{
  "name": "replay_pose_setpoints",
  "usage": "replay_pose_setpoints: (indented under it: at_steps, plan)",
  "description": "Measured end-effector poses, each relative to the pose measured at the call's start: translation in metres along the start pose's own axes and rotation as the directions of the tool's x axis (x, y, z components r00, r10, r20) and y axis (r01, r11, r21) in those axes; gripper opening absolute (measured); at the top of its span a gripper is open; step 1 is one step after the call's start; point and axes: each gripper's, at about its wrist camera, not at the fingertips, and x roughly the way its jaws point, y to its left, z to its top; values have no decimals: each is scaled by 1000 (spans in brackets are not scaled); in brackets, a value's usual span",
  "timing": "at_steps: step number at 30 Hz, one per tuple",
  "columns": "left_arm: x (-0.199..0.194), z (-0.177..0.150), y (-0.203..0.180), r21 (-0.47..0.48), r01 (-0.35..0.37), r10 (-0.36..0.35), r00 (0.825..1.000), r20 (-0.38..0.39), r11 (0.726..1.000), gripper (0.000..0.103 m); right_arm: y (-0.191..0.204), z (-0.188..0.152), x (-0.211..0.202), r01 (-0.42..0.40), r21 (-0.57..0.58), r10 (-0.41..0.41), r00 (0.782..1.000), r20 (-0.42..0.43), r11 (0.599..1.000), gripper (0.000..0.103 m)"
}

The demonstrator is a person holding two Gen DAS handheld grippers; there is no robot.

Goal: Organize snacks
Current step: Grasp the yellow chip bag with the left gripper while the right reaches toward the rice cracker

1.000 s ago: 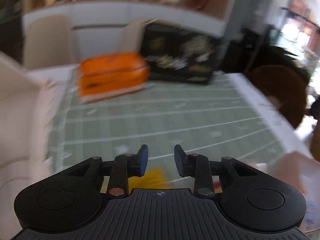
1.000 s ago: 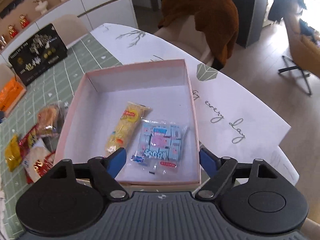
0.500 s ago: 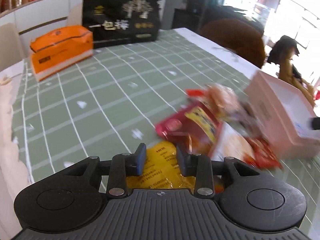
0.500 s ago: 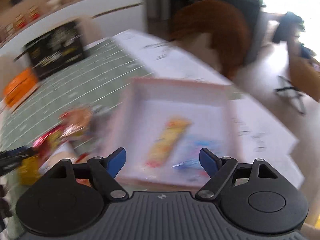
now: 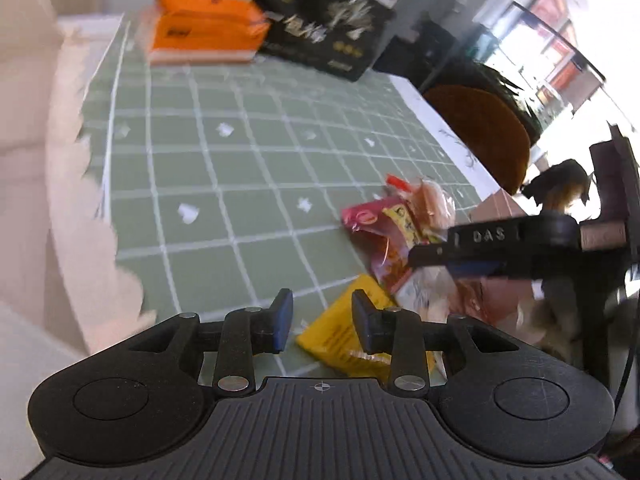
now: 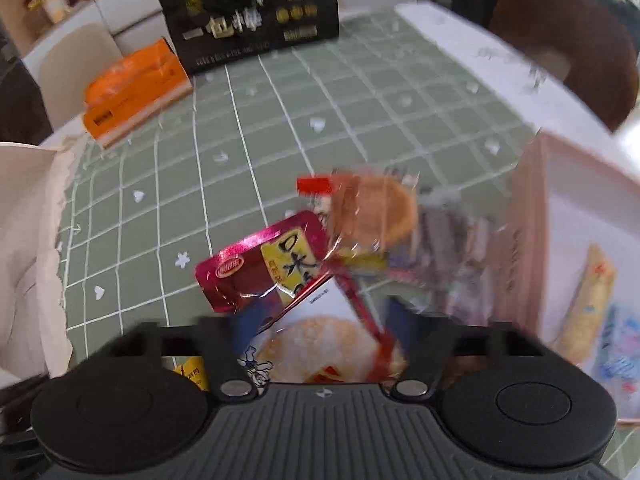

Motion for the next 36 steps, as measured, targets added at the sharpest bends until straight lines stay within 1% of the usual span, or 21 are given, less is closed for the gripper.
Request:
replay_pose_setpoints:
  at_steps: [2, 4, 5, 6, 9, 11, 14, 16, 18, 19, 20, 21, 22, 24, 25, 27, 31, 32, 33, 34, 36]
  plan:
    - [2, -3, 2, -30, 12, -13, 999, -31, 999, 37, -2, -7, 2, -30, 42, 31, 999, -23, 999, 46]
    - [7, -6, 0, -52, 18, -21, 999, -48, 998, 37, -3, -23, -3, -45, 38, 47, 998, -45, 998, 44]
    - [11, -8, -2, -62, 20, -24, 998, -53, 998, 37, -4, -33, -6, -49, 34, 50, 998, -49, 998, 39]
    - [16, -9, -5, -59, 21, -24, 998, -55, 998, 38, -7, -43, -9, -59, 35, 61, 997, -57, 998, 38]
    - [27, -9, -24, 11, 21, -20, 998, -61, 1000, 42, -16, -81, -23, -73, 56, 77, 994, -72, 996, 38]
    - [34, -10, -40, 92, 17, -10, 997, -71, 996, 44, -19, -99, -31, -50, 48, 53, 996, -67, 998, 38]
    - [44, -12, -62, 209, 0, 15, 997, -72, 978, 44, -30, -120, -45, -36, 69, 40, 998, -53, 997, 39]
    - [48, -13, -71, 263, -14, 35, 997, -73, 965, 44, -39, -129, -51, -14, 81, 18, 999, -39, 997, 40]
    - [49, -16, -80, 312, -26, 50, 996, -71, 950, 44, -47, -138, -59, 27, 89, -25, 999, -27, 996, 44]
    - [48, -17, -83, 330, -34, 58, 996, -65, 943, 44, -50, -143, -64, 39, 88, -38, 999, -15, 995, 52]
    - [44, -19, -85, 342, -42, 64, 996, -56, 939, 44, -54, -146, -68, 42, 89, -41, 999, -6, 995, 64]
    - [40, -20, -87, 351, -46, 65, 997, -41, 935, 43, -58, -150, -73, 48, 95, -48, 999, 6, 994, 69]
    - [33, -22, -89, 360, -45, 57, 998, -24, 932, 43, -62, -154, -78, 53, 104, -56, 998, 19, 993, 72]
    - [22, -28, -94, 383, -39, 47, 999, -10, 923, 43, -70, -162, -85, 54, 119, -58, 998, 34, 991, 72]
    - [21, -31, -98, 401, -40, 48, 999, -11, 915, 43, -73, -166, -88, 51, 128, -56, 998, 38, 990, 72]
    - [25, -40, -110, 463, -58, 79, 997, -26, 885, 44, -80, -173, -91, 48, 150, -55, 998, 39, 988, 72]
    - [38, -55, -127, 562, -152, 184, 983, 0, 813, 46, -85, -183, -89, 36, 173, -41, 999, 24, 984, 72]
    - [41, -57, -129, 574, -157, 193, 981, -2, 804, 55, -85, -184, -90, 39, 167, -43, 999, 22, 985, 72]
    - [45, -59, -131, 585, -153, 198, 980, -13, 797, 59, -84, -186, -92, 43, 159, -47, 999, 25, 986, 72]
    - [48, -60, -132, 592, -152, 204, 979, -22, 791, 62, -84, -188, -95, 44, 151, -49, 998, 32, 988, 74]
    - [51, -61, -130, 589, -151, 206, 978, -26, 794, 66, -84, -193, -100, 32, 140, -38, 998, 45, 990, 81]
